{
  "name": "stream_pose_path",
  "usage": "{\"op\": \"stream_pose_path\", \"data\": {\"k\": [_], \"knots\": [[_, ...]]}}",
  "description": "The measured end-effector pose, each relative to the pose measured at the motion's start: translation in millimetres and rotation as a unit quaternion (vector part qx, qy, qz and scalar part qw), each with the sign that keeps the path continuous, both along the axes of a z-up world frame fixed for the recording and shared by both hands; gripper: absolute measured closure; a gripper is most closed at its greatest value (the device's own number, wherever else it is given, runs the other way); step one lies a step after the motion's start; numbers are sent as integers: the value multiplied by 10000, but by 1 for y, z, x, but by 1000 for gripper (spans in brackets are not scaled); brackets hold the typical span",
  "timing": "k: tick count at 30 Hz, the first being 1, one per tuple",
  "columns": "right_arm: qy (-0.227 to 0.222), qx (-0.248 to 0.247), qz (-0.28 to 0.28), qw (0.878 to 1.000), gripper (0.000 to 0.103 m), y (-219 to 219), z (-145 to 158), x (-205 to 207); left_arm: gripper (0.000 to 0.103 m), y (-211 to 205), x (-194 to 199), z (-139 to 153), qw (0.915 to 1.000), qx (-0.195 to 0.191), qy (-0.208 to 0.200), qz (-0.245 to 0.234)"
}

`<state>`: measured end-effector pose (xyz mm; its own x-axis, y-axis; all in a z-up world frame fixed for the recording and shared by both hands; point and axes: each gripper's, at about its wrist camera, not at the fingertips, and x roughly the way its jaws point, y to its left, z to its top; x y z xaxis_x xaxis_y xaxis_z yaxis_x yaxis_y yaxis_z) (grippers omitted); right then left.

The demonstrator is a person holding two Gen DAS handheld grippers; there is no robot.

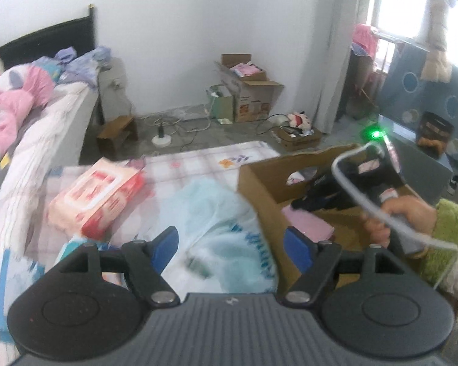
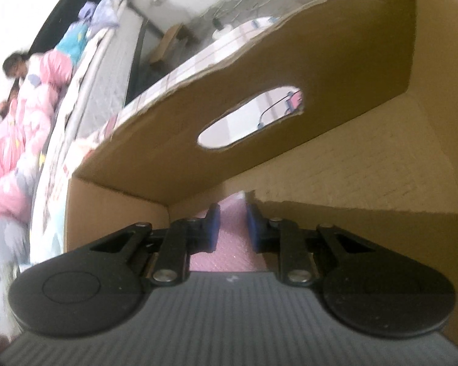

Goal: Organize soft objects
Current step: 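Open the right gripper to drop the pad into the box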

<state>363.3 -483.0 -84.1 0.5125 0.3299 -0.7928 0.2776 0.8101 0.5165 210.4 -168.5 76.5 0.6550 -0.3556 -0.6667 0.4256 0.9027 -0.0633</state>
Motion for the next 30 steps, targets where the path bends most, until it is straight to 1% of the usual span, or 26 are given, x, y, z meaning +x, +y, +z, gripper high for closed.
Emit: {"op": "stream_pose_path", "data": {"k": [3,7,9,12,14,17,22,26,30], "knots": [[-103,273,-169,9994,83,-13,11,-12,24,19,-11,-6,9999,-49,94,124],[-19,341,65,9994,83,-22,29,-47,19,43,-28,-14,9995,-85,148,281],[171,352,215,9990,83,-23,30,-65,18,52,-35,-17,9991,-30,160,397],[583,546,185,9966,82,-21,15,-79,17,64,-46,-24,9984,0,187,524],[752,693,61,9947,82,-20,0,-79,16,71,-53,-27,9981,-31,226,577],[853,964,-98,9916,83,-12,-17,-74,16,78,-61,-32,9974,-59,272,668],[691,1102,-142,9914,83,2,-20,-68,15,82,-70,-37,9968,-76,315,731],[594,917,-54,9940,83,15,-17,-60,15,85,-72,-41,9966,-11,291,764],[537,782,0,9955,82,15,-12,-57,15,91,-75,-43,9964,-34,296,789]]}}
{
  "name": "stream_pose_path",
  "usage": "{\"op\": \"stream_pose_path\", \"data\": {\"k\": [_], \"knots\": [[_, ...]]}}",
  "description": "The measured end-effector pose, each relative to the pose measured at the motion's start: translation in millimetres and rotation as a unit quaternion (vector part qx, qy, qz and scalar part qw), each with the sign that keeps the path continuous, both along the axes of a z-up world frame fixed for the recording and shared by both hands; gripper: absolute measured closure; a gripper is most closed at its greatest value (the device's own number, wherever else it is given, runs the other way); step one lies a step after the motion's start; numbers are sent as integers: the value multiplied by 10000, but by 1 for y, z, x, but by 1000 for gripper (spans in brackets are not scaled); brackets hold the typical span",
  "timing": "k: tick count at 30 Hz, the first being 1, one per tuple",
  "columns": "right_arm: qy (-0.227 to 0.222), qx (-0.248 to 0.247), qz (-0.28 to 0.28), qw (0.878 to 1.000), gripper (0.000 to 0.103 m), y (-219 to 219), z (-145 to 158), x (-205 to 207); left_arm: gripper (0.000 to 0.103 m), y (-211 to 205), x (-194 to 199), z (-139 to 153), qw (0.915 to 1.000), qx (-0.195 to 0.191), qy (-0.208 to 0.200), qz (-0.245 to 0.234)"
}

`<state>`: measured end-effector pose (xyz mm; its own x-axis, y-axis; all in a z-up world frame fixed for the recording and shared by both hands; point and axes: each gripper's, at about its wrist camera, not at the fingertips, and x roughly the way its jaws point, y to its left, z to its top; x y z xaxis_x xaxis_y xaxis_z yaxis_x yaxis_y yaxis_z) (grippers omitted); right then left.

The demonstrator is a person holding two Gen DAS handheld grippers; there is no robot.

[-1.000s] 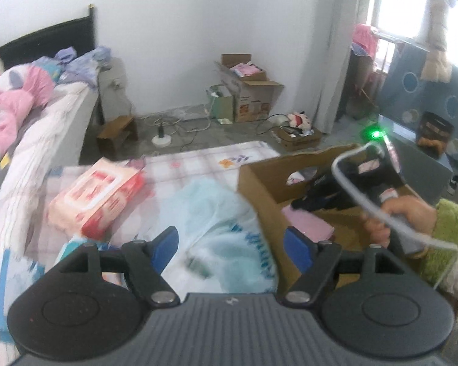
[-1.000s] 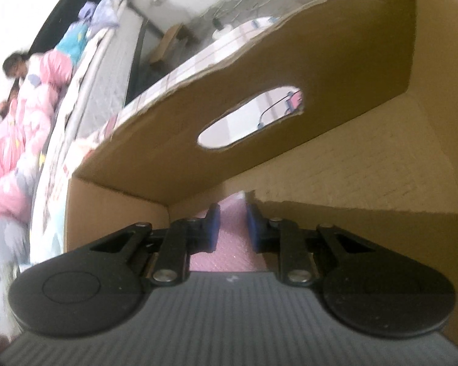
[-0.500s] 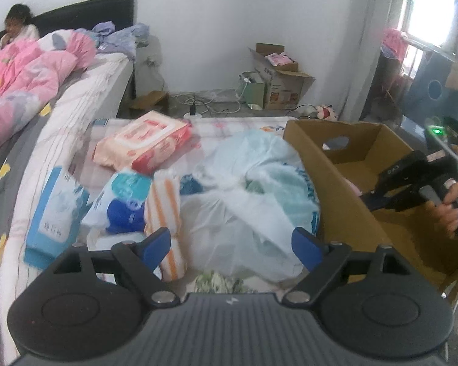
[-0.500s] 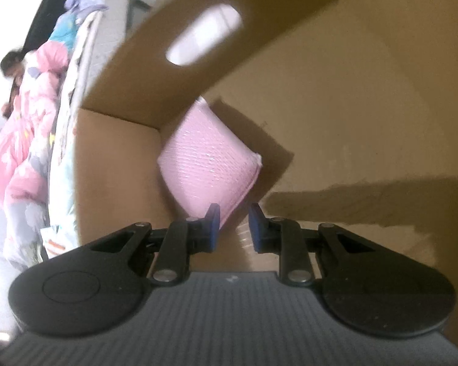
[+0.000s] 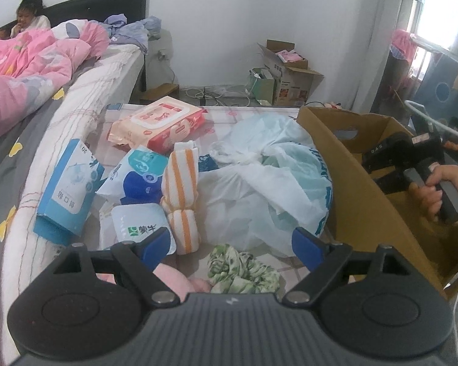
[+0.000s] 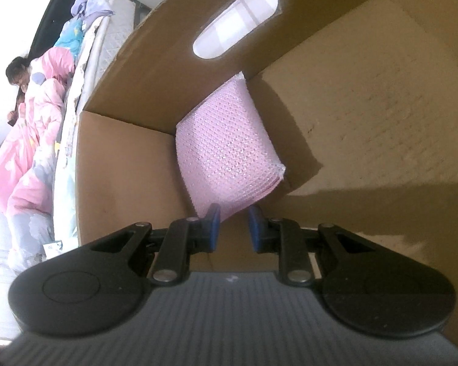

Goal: Organize soft objects
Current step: 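Open the right gripper to drop the pad into the box, then move the right gripper back to the blue bandage box on the bed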

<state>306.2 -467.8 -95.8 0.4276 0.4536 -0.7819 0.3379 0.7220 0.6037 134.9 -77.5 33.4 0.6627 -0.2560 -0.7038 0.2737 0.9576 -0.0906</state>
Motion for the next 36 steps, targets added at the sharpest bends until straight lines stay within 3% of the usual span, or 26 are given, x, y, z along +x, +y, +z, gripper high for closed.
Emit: {"op": "stream_pose_path", "data": {"k": [4,6,12,20,25,32,36], "knots": [[153,176,-42,9997,70,-6,3,-4,14,8,-2,-2,9999,-24,3,110],[143,110,-47,9998,56,-9,7,-11,13,13,-5,-2,9998,-66,1,166],[13,-171,-88,9998,44,-17,42,-40,9,26,-17,2,9993,-180,-170,287],[-685,-468,-210,9963,42,-17,107,-95,8,46,-41,11,9974,-368,-491,369],[-1245,-336,-83,9916,41,6,141,-121,8,63,-54,13,9961,-414,-581,511],[-1661,88,723,9834,41,85,170,-131,8,94,-65,17,9937,-407,-668,798],[-1779,389,1190,9760,41,139,184,-124,8,112,-62,19,9910,-189,-829,1031]]}}
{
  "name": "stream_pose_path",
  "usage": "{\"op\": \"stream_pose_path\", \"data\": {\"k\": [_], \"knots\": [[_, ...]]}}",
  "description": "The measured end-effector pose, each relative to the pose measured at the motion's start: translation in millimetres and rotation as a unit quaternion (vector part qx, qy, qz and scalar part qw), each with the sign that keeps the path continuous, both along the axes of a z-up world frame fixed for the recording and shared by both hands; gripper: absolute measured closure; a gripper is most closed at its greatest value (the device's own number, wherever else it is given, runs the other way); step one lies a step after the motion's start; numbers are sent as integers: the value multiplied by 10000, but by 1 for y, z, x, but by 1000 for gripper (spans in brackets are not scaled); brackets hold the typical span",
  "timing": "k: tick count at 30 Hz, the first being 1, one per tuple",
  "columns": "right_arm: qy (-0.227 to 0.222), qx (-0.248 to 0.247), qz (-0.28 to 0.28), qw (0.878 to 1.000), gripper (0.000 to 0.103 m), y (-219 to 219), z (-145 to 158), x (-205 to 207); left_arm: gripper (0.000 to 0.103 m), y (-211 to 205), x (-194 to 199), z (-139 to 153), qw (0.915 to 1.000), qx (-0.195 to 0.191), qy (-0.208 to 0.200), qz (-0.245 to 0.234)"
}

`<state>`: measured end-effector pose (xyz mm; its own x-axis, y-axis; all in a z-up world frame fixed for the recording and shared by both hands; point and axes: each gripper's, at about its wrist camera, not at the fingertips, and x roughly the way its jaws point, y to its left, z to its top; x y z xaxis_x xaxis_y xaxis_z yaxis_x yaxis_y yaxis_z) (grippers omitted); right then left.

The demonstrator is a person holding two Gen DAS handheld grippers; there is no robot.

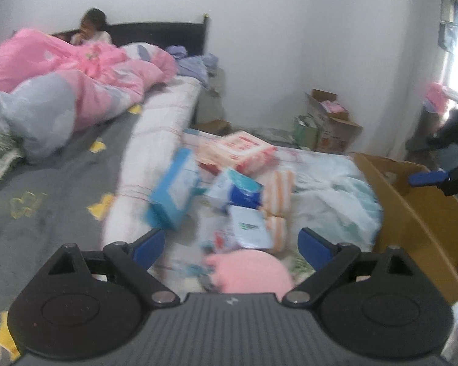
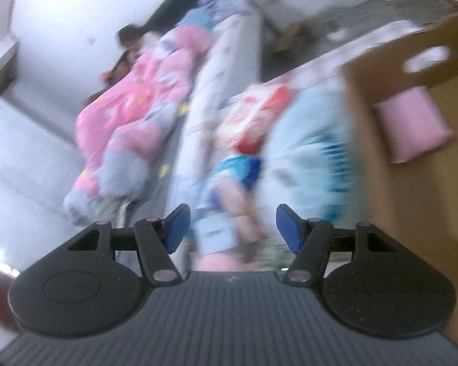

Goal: Organize soft objects
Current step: 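Move the right gripper back to the blue bandage box on the bed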

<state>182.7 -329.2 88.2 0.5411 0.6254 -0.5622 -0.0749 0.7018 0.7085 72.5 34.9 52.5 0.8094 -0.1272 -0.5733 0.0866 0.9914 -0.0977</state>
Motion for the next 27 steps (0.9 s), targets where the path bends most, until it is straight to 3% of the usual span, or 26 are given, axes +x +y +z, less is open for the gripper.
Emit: {"op": "stream_pose_path", "data": {"k": [4,7,12,21,25,27], "knots": [[-47,263,440,9987,41,55,7,16,8,13,12,2,9992,351,-99,186],[-94,190,624,9978,41,93,6,32,8,20,28,1,9980,545,-132,282],[143,219,938,9953,41,148,-10,69,11,27,63,-7,9966,727,-82,375],[514,-359,1411,9880,41,248,-48,145,42,30,130,-37,9941,867,404,506],[651,-682,1380,9859,41,272,-65,168,55,29,147,-48,9932,869,592,494],[729,-692,1365,9855,41,277,-74,176,57,27,152,-52,9928,903,648,445]]}}
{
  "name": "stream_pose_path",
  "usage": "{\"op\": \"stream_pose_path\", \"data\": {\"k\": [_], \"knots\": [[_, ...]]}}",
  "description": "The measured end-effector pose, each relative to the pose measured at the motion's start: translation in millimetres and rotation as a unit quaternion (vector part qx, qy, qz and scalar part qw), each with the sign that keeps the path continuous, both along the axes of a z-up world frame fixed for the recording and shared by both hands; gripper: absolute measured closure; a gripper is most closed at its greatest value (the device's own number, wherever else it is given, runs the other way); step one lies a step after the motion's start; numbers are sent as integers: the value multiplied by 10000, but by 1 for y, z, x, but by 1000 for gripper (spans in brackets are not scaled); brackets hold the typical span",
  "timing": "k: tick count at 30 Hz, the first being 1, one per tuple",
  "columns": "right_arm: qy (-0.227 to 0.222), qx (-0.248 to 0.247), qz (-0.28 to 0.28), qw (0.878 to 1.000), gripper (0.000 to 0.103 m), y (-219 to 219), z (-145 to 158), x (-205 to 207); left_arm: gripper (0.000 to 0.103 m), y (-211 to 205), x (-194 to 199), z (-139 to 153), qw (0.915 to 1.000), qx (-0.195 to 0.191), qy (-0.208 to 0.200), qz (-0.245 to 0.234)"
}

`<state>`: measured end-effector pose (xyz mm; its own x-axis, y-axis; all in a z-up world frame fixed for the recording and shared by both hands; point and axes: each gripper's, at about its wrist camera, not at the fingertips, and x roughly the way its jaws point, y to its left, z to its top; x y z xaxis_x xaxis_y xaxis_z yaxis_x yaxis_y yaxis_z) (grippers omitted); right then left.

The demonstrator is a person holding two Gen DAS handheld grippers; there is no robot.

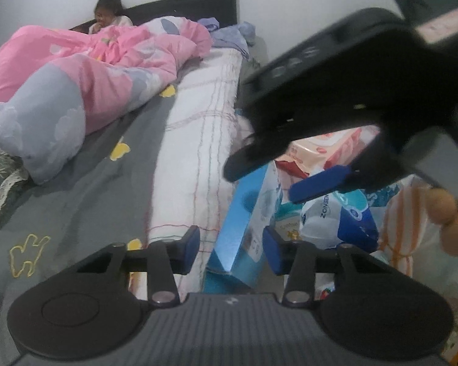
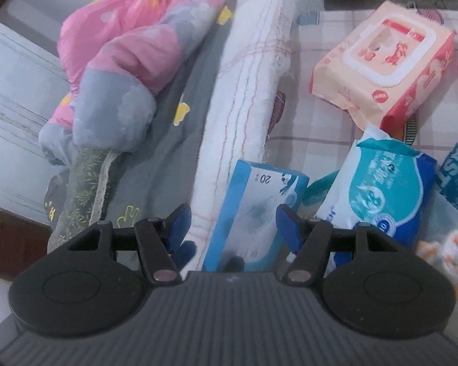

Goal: Organize soft objects
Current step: 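Move the right gripper back to the blue bandage box on the bed, then grasp the blue bandage box with the right gripper and lift it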

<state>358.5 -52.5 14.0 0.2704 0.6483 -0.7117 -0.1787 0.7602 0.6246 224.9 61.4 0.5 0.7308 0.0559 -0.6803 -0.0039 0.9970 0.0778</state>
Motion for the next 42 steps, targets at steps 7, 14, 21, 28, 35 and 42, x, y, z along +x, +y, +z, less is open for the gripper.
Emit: {"op": "stream_pose_path", "data": {"k": [7,14,21,28,35,42], "knots": [[221,233,-106,9994,52,-4,-23,11,60,-4,17,-8,9998,-30,187,37],[170,673,-194,9974,54,-26,-19,1,82,5,18,-1,9985,-495,197,140],[-99,1052,-467,9933,53,-64,4,-21,83,18,-12,27,9941,-1074,10,166],[-338,1512,-643,9858,53,-113,24,-74,83,32,-62,56,9745,-2239,-93,-117],[-4,1850,-979,9778,53,-154,-9,-140,83,27,-102,29,9317,-3562,86,-703],[482,1753,-1144,9767,54,-145,-58,-163,78,18,-110,-3,9394,-3364,321,-587]]}}
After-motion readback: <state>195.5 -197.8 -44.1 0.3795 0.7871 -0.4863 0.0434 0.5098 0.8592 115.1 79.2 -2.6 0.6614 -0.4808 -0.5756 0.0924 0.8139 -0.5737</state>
